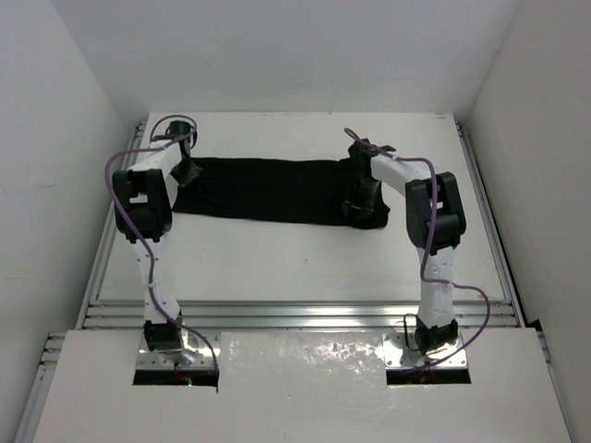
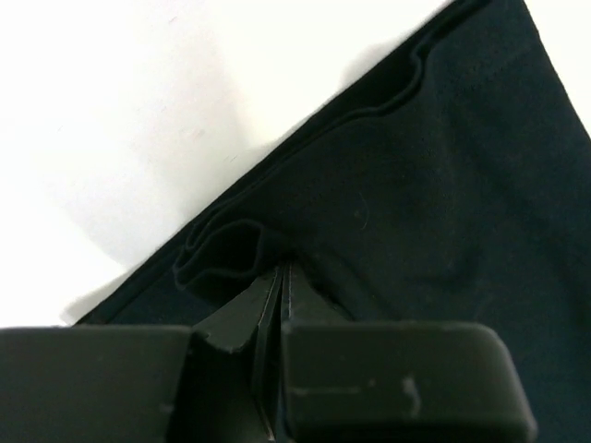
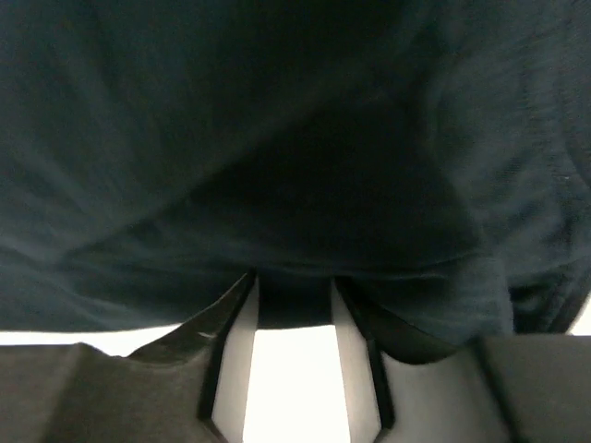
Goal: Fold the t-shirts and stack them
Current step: Rotate the tshirt 90 degrees
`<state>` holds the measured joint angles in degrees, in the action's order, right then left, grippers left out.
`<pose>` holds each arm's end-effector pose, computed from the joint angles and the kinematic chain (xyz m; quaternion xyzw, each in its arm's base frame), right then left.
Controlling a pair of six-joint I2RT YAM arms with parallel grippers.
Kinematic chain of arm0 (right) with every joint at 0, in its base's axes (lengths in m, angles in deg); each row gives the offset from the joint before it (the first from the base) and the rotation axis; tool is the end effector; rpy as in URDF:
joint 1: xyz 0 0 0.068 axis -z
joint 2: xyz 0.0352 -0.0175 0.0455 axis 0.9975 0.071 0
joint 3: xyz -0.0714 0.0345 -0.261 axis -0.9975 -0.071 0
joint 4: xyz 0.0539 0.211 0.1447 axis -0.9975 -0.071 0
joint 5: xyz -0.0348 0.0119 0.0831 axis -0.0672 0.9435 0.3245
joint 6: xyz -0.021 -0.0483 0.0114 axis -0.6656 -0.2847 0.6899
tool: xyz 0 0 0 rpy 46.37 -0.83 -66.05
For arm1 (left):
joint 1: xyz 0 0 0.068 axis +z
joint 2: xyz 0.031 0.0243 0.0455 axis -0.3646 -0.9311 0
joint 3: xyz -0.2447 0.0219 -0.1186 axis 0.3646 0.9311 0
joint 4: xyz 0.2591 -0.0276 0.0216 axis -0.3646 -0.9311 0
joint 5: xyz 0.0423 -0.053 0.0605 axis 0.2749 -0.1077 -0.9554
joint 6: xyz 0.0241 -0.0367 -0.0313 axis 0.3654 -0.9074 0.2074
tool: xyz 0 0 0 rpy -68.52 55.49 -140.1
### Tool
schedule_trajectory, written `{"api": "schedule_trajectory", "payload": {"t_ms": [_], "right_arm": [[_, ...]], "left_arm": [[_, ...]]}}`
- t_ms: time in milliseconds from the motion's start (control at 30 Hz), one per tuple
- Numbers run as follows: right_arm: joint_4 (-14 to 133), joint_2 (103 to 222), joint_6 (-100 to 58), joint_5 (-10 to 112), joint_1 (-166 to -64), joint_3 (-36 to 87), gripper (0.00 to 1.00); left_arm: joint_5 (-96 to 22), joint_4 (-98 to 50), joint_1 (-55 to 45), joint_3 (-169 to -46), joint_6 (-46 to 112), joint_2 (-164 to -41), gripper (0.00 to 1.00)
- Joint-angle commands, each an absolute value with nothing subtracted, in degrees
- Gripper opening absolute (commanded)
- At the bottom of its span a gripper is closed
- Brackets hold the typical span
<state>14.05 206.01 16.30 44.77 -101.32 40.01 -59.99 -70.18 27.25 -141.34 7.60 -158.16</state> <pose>0.4074 0.1131 0.1322 0.2459 0.9659 0.0515 0.0621 0.4756 0.0578 0.1575 -0.3808 0.8995 0.0733 0.2012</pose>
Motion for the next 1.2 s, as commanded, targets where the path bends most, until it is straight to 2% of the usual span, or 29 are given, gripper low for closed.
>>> {"api": "schedule_trajectory", "payload": {"t_ms": [0,33,67,100,300,400,433,533,567,633,733,833,867,900,967,1100,1167], "right_arm": [[7.03,206.45,21.35,35.36,-100.61,46.45,0.41],[6.14,208.98,21.36,34.65,-100.17,48.21,0.46],[5.08,210.75,20.83,34.12,-99.12,53.1,0.47],[2.72,214.85,20.31,33.51,-98.5,56.2,0.47],[-0.04,231.32,11.87,38.14,-97.88,83.52,0.44],[10.56,230.63,9.76,42.99,-97.71,78.83,0.41],[13.83,230.02,8.54,48.65,-97.44,77.42,0.41],[22.9,232.02,6.68,58.51,-97.18,81.78,0.4],[24.48,234.47,6.85,59.94,-97.0,87.81,0.4],[26.77,234.94,7.73,59.53,-96.04,90.07,0.41],[35.29,230.37,4.33,55.23,-94.81,85.5,0.44],[35.22,232.21,-3.39,53.28,-94.72,90.4,0.59],[36.35,231.25,-4.56,53.28,-94.54,89.89,0.73],[37.06,230.46,-5.36,54.49,-94.28,89.28,0.77],[38.29,228.79,-4.14,57.05,-94.01,88.92,0.78],[38.13,217.64,-0.19,57.67,-94.54,83.94,0.78],[31.29,213.6,0.17,49.91,-96.37,80.68,0.79]], "left_arm": [[-65.14,-76.29,25.35,-135.14,5.3,-156.19,0.0],[-65.32,-75.51,24.99,-129.99,5.02,-154.77,0.0],[-65.24,-74.02,24.38,-127.24,4.5,-153.1,0.0],[-64.63,-73.05,24.11,-121.38,3.71,-149.69,0.0],[-60.41,-69.08,18.32,-106.66,0.99,-141.06,0.0],[-59.0,-69.52,13.49,-102.52,-1.29,-138.77,0.0],[-57.0,-69.61,11.3,-101.12,-1.74,-138.33,0.0],[-53.04,-70.31,7.95,-98.48,-3.76,-136.83,0.0],[-52.15,-70.31,7.07,-97.69,-4.38,-135.78,0.0],[-51.35,-71.1,5.4,-95.4,-4.99,-134.55,0.0],[-52.05,-72.68,4.95,-92.07,-5.26,-130.42,0.0],[-49.0,-72.34,4.16,-88.9,-3.86,-124.72,0.0],[-47.76,-71.99,3.81,-87.94,-3.59,-124.09,0.0],[-45.75,-71.55,2.33,-87.75,-3.24,-123.65,0.0],[-43.72,-71.19,0.39,-88.01,-3.15,-123.9,0.0],[-39.76,-68.82,-5.5,-89.15,-5.43,-127.93,0.0],[-38.87,-67.6,-8.22,-90.64,-6.66,-129.61,0.0]]}}
